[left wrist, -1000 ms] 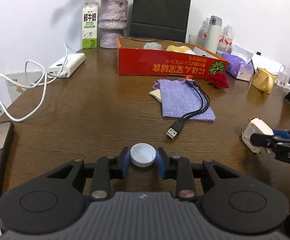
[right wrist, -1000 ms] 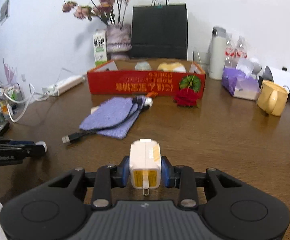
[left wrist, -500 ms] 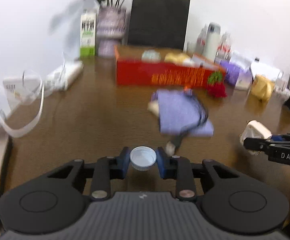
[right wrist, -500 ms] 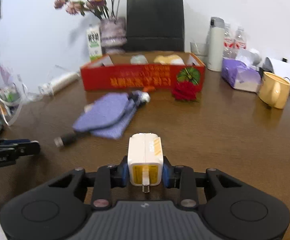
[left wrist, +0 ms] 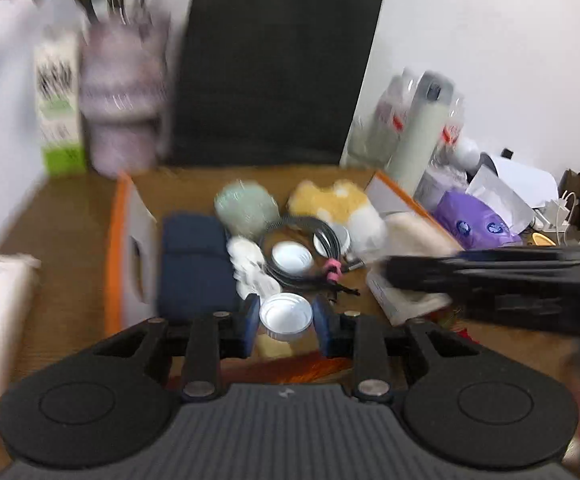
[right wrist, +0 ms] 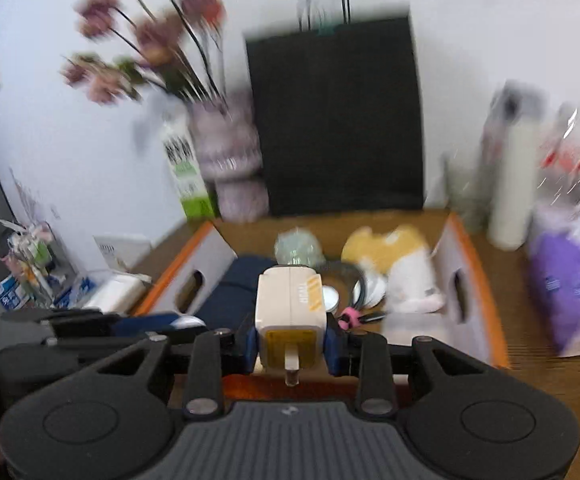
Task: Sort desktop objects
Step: 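Carry the cube charger and bottle cap into the red box and release them, then grasp the black cable ends with the right tool while the left tool grasps the purple pouch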
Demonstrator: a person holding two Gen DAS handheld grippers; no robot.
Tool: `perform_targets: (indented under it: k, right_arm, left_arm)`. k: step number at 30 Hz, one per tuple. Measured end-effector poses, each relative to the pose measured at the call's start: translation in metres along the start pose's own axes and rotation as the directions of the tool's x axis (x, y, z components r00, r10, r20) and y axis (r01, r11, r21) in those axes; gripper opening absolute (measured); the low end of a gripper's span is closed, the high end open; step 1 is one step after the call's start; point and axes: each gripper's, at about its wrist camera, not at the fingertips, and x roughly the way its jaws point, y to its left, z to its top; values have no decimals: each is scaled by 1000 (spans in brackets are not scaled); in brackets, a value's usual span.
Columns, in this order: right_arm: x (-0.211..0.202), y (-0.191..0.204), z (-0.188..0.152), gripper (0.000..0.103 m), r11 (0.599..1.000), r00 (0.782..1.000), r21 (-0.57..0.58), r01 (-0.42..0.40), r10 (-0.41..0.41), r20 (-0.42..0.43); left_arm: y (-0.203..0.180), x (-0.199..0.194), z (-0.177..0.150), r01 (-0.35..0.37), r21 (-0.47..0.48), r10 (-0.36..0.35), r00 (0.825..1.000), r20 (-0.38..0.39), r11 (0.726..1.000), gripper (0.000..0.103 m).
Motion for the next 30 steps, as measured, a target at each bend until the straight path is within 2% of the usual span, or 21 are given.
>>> perform_targets:
  k: [3,5,6,7,8,9,10,11,14,16,18,19,21,25,27,28,29,30]
  right_arm:
    - [56,-12,8,31,998,991,47,34,-28,-134]
    - [82,-21,7,31,995,977,89,37,-17,-213]
    - [88,-24,4,33,993,972,112,23,4,-234]
    - [89,-25,0,35,990,971,140,-2,36,-238]
    - [87,-27,0,36,986,970,163,-34,72,-233]
    - [84,-30,1,44,982,970,177,-63,102,-220]
    - [76,-32,3,52,981,974,178,-73,109,-197]
    - [67,-34,5,54,986,981,159,-58,85,-172]
    - [36,-36,7,55,997,990,26,76,-72,-119]
    - [21,-40,1,57,982,973,-47,182,-187,-133]
    - [10,-48,-10,58,963,952,-81,256,-266,-151]
    - [7,-53,-15,58,962,949,-77,261,-270,-163]
    - [2,-58,-21,58,969,957,-53,243,-248,-151]
    - [0,-51,-22,58,961,948,-31,273,-274,-162]
    - [-1,-50,-21,58,962,949,-16,273,-271,-160]
    - [-7,-48,-23,59,964,953,-5,266,-264,-148]
    - [-17,-45,-25,60,966,959,7,258,-255,-119]
    - [-28,-42,-29,68,967,965,21,253,-251,-79]
  left_arm:
    - [4,30,2,-52,11,53,997,-63,999,29]
    - [4,40,0,-62,41,66,994,-82,997,47]
    - [3,41,-3,-65,64,71,994,-82,996,66]
    - [2,41,-6,-77,76,82,994,-72,994,70]
    - [3,40,-8,-88,79,93,994,-52,993,70]
    - [5,38,-10,-92,83,96,995,-41,992,70]
    - [8,36,-10,-86,82,89,995,-35,993,67]
    - [11,34,-11,-74,82,77,996,-34,994,65]
    - [13,30,-12,-71,87,73,997,-21,994,61]
    - [12,27,-15,-81,101,81,997,5,992,61]
    - [13,27,-17,-73,96,71,997,25,993,61]
    - [13,29,-16,-72,96,71,997,15,993,59]
    - [13,35,-14,-95,94,96,995,-1,991,55]
    - [12,28,-15,-143,61,145,989,-20,988,51]
    - [4,7,-18,-157,53,156,988,10,986,57]
    - [0,-6,-21,-168,55,166,985,34,984,62]
    - [-4,-20,-25,-195,51,192,980,57,979,63]
    - [-11,-39,-33,-224,42,219,971,94,974,67]
